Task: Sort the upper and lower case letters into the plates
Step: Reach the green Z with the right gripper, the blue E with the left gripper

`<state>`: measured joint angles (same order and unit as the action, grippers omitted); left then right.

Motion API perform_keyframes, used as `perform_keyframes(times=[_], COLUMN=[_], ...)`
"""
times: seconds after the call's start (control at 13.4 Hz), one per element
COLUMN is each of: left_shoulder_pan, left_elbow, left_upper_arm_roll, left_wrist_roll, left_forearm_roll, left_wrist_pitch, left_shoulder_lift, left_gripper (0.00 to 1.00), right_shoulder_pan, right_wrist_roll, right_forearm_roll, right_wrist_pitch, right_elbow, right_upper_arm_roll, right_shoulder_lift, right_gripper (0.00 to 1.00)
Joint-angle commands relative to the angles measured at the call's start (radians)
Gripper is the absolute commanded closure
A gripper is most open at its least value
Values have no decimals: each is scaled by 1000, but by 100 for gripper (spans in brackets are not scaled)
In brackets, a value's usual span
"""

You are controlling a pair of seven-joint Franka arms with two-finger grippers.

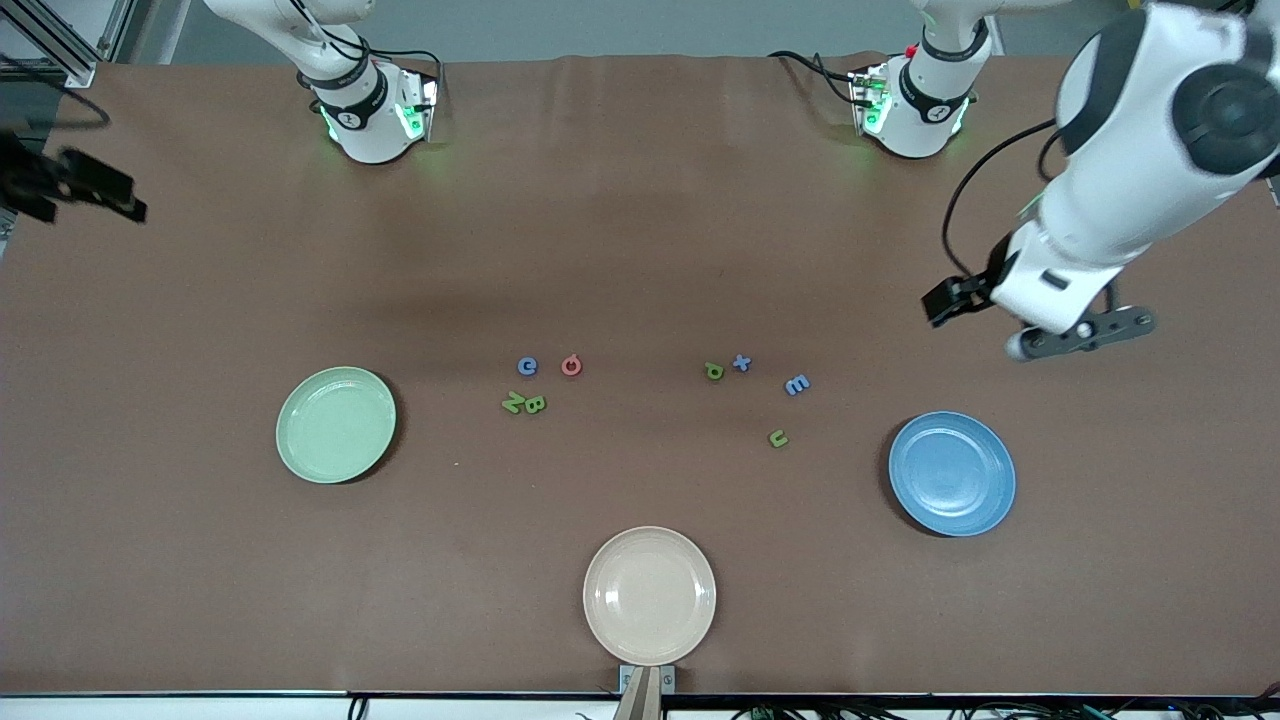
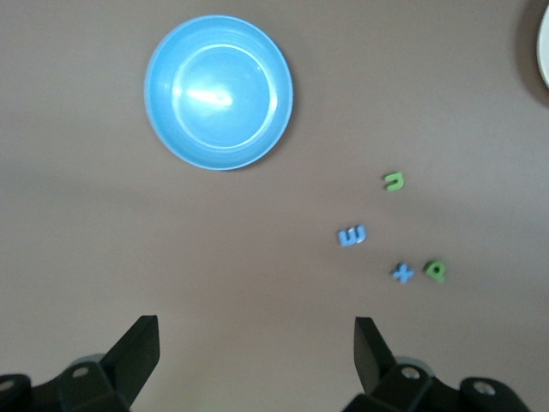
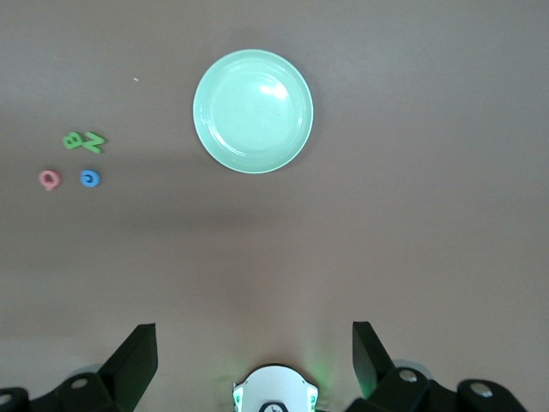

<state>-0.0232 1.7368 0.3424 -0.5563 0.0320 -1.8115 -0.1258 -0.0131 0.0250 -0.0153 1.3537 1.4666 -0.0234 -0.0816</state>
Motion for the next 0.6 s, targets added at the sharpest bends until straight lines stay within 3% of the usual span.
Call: perform_keyframes(times=[0.0,0.07,0.3,0.52], left_shoulder_pan=[0,21,80,115], left_elbow=[157,180,220,224], left_upper_arm_roll=[26,26,26,26], left_wrist_roll=[-77,-94,-236,-459], left_forearm_roll=[-4,-3,60,219], left_wrist_pitch=[-190,-242,-412,-518], left_shoulder_lift=[-6,-33,-158,-282], left_gripper=[0,0,0,2], right_shoulder_pan=[36,68,146,235], right_wrist_roll=[-8,-61,-487,-683], right_forearm_roll=[-9,-9,-50,-80], right_wrist_pitch=[65,88,237,425], right_elbow=[-8,24,142,277], right_upper_arm_roll=[-1,-1,17,17], right_shoulder_lift=[-84,-84,-86,-110], right_gripper=[0,0,0,0])
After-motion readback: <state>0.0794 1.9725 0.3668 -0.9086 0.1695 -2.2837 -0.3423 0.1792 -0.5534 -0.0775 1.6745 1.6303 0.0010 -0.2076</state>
